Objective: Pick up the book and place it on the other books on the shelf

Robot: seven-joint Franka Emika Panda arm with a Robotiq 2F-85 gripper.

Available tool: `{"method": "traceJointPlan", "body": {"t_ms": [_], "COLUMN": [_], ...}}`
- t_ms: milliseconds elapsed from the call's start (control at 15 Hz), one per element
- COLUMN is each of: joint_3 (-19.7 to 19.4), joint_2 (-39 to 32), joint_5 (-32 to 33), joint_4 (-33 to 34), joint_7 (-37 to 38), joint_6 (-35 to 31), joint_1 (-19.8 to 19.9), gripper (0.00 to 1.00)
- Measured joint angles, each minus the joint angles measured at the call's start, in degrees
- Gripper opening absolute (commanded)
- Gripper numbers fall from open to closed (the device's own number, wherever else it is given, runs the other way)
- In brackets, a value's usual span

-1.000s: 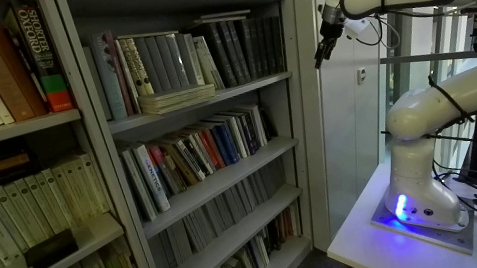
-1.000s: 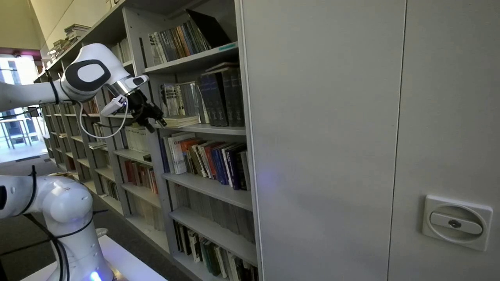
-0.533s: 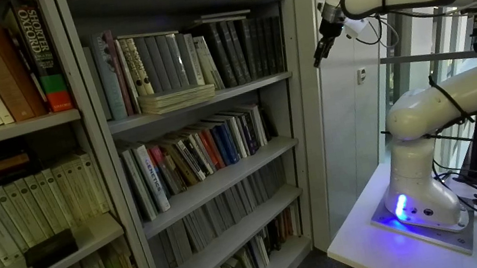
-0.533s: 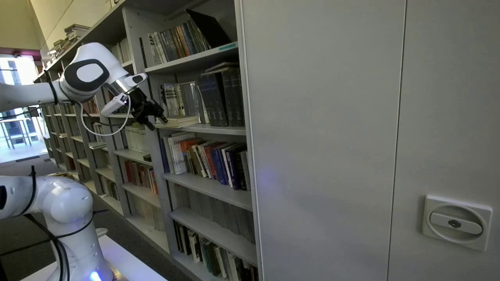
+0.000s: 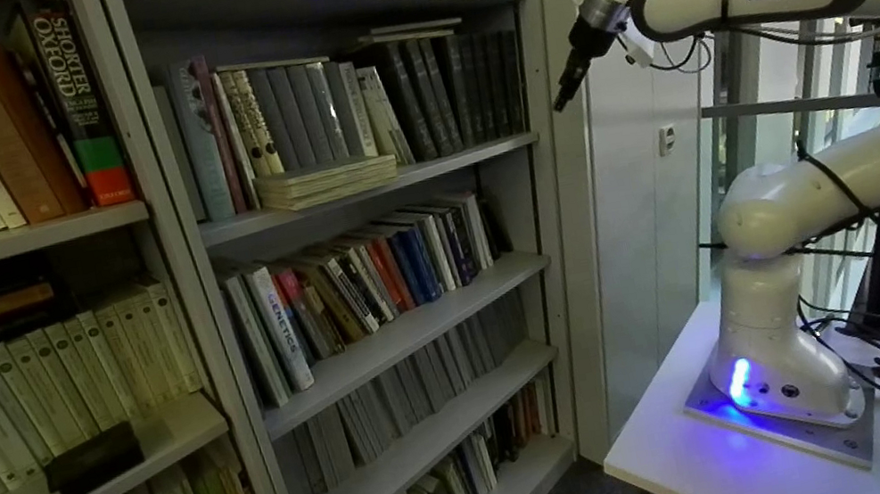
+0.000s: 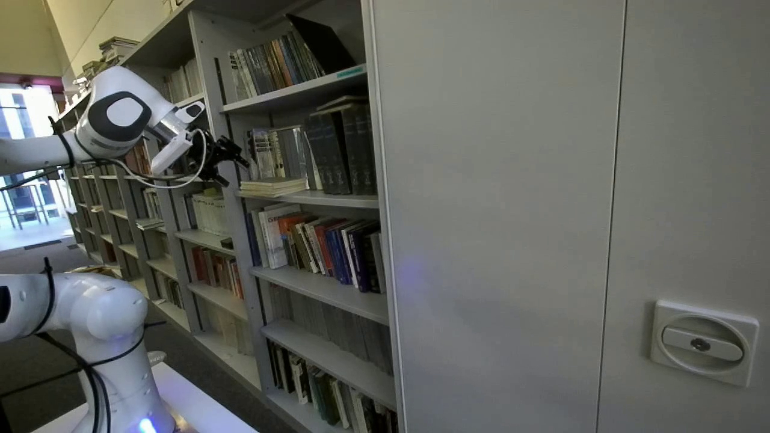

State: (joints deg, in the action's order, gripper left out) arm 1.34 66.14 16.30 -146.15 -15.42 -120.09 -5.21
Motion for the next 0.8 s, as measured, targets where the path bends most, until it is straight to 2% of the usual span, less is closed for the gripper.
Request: {"method": "traceJointPlan", "body": {"t_ms": [400,533,800], "joint_3": [6.22,6.84,6.82], "joint_2": [0.02,0.12,0.17], "joint_5": [1.06,1.32,1.43], "joint_4": [-3.23,-4.02,-4.12], "joint_7": [-2.13,-2.38,-2.80], "joint_6": [-9.02,-10.44,-10.49], "joint_1": [-5.69,-7.06,-7.38], "gripper": [1.00,1.00,1.00]}}
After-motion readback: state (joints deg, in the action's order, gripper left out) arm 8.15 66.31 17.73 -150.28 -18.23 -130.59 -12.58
